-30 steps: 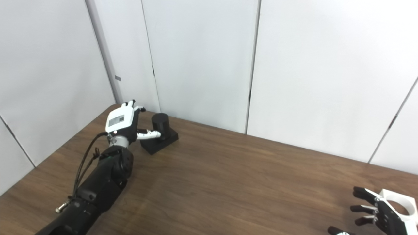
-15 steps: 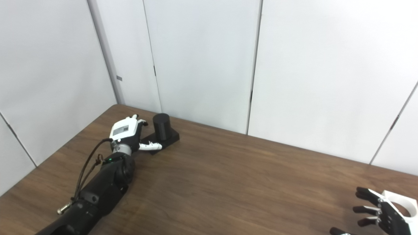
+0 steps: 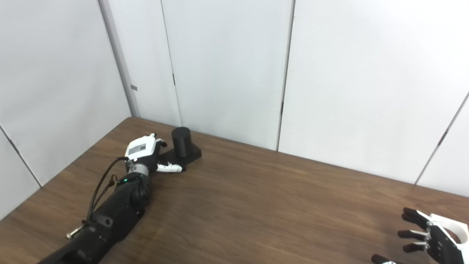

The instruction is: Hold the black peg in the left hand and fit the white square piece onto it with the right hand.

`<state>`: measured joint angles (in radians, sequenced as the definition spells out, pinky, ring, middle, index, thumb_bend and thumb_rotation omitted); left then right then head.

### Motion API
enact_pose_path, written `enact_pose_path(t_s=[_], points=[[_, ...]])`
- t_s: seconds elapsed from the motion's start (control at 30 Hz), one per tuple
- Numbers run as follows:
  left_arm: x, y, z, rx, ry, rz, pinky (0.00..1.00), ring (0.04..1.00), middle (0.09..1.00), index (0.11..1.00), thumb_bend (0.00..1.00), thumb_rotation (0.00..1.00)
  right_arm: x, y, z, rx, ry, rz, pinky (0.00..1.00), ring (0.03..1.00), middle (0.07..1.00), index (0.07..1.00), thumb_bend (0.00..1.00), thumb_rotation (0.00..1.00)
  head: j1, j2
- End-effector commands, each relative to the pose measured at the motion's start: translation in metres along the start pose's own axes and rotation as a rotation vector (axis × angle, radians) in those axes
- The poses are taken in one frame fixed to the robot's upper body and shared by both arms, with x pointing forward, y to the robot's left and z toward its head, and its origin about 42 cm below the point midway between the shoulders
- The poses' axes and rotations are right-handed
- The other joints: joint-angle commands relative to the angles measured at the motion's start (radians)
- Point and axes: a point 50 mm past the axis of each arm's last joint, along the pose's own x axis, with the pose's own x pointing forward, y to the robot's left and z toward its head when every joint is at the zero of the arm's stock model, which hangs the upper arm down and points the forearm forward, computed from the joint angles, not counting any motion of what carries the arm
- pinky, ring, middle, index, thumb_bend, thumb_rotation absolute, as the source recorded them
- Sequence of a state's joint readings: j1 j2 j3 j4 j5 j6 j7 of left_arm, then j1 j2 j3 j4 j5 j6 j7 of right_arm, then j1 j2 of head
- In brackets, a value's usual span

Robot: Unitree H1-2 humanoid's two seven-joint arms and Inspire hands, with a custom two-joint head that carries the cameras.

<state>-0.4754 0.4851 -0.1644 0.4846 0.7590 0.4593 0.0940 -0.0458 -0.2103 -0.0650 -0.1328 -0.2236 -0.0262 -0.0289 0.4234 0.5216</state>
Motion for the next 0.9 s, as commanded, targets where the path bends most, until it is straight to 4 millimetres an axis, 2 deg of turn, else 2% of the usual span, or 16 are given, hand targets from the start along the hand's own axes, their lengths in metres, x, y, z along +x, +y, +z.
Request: enact_pose_path(t_s=[0.0, 0.4, 0.6, 0.67, 0.7, 0.73, 0.8, 0.83, 0.87], points=[[0.015, 0.030, 0.006, 0.018, -0.019, 0.076, 0.90, 1.000, 1.000, 0.810, 1.00, 0.50, 0.007, -0.008, 0.016, -0.003, -0.068, -0.025, 0.46, 0.615, 0.761, 0.756, 0.45, 0.00, -0.002, 0.003], [0.019, 0.021, -0.001, 0.055, -0.052, 0.044, 0.90, 1.000, 0.989, 0.758, 1.00, 0.47, 0.004, -0.009, 0.022, -0.009, -0.077, -0.038, 0.46, 0.606, 0.752, 0.745, 0.45, 0.00, -0.017, 0.016], [0.020, 0.018, -0.003, 0.087, -0.077, -0.006, 0.94, 0.997, 0.950, 0.620, 0.92, 0.39, 0.004, -0.012, 0.024, -0.016, -0.084, -0.042, 0.46, 0.597, 0.748, 0.747, 0.45, 0.00, -0.015, 0.019], [0.018, 0.017, -0.003, 0.081, -0.091, -0.011, 0.88, 0.937, 0.866, 0.548, 0.88, 0.30, 0.004, -0.012, 0.025, -0.012, -0.089, -0.042, 0.46, 0.596, 0.750, 0.746, 0.45, 0.00, -0.013, 0.022], [0.017, 0.017, -0.004, 0.080, -0.096, -0.022, 0.86, 0.920, 0.846, 0.537, 0.87, 0.28, 0.004, -0.012, 0.025, -0.012, -0.088, -0.042, 0.46, 0.596, 0.750, 0.745, 0.45, 0.00, -0.013, 0.023], [0.016, 0.017, -0.004, 0.082, -0.101, -0.034, 0.80, 0.878, 0.805, 0.529, 0.86, 0.24, 0.004, -0.012, 0.025, -0.012, -0.087, -0.042, 0.46, 0.598, 0.752, 0.747, 0.45, 0.00, -0.013, 0.024], [0.013, 0.015, -0.004, 0.089, -0.115, -0.055, 0.74, 0.846, 0.782, 0.517, 0.85, 0.21, 0.005, -0.012, 0.024, -0.010, -0.089, -0.040, 0.46, 0.597, 0.752, 0.746, 0.45, 0.00, -0.013, 0.024], [0.012, 0.014, -0.003, 0.093, -0.127, -0.066, 0.73, 0.839, 0.788, 0.501, 0.69, 0.14, 0.005, -0.012, 0.024, -0.010, -0.091, -0.039, 0.47, 0.595, 0.751, 0.745, 0.45, 0.00, -0.012, 0.026], [0.012, 0.013, -0.003, 0.096, -0.136, -0.074, 0.72, 0.837, 0.795, 0.493, 0.61, 0.11, 0.005, -0.012, 0.024, -0.011, -0.093, -0.039, 0.46, 0.593, 0.750, 0.744, 0.45, 0.00, -0.011, 0.026]])
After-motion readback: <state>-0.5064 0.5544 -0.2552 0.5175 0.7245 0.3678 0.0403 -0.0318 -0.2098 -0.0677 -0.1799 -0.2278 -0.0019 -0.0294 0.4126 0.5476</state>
